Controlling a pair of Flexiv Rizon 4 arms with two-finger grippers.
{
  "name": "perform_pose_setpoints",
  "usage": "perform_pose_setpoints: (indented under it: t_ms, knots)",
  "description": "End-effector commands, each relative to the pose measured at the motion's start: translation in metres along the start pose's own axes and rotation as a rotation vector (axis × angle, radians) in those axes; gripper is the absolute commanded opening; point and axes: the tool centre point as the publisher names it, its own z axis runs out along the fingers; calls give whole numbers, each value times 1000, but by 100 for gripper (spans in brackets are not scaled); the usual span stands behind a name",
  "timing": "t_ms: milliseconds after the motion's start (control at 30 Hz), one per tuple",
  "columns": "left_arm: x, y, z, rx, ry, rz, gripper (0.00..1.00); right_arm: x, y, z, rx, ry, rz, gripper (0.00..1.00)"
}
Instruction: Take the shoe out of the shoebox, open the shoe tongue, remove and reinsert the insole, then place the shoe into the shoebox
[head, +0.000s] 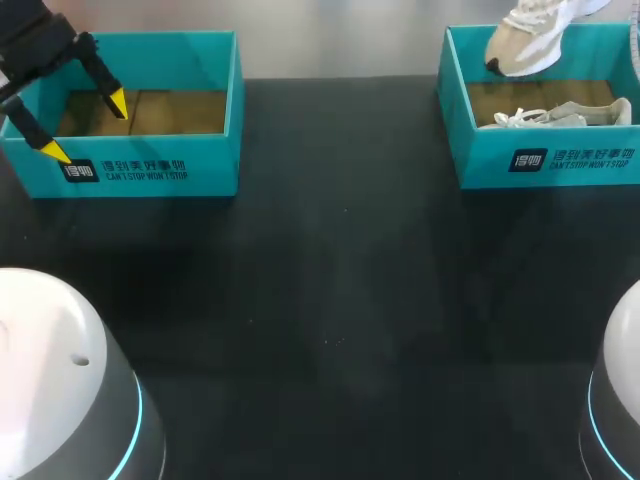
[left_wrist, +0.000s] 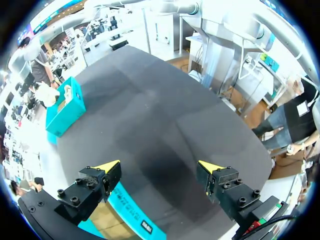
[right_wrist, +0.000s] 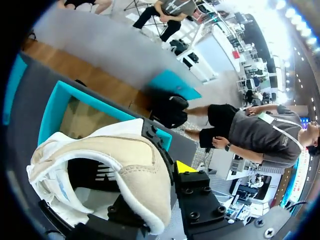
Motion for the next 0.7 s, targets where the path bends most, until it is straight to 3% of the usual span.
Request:
perform_pose_setpoints:
  t_ms: [33, 333, 433, 700]
  knots:
    - [-1, 1, -1, -1, 4, 0, 100, -6, -10, 4, 29, 26, 92, 0]
    - [-1, 1, -1, -1, 4, 0, 100, 3, -48, 10, 90, -2, 286, 0]
    - [-1, 1, -1, -1, 4, 0, 100, 6, -53, 12, 117, 4, 353, 0]
    - [-1, 1, -1, -1, 4, 0, 100, 6, -53, 12, 117, 4, 353, 0]
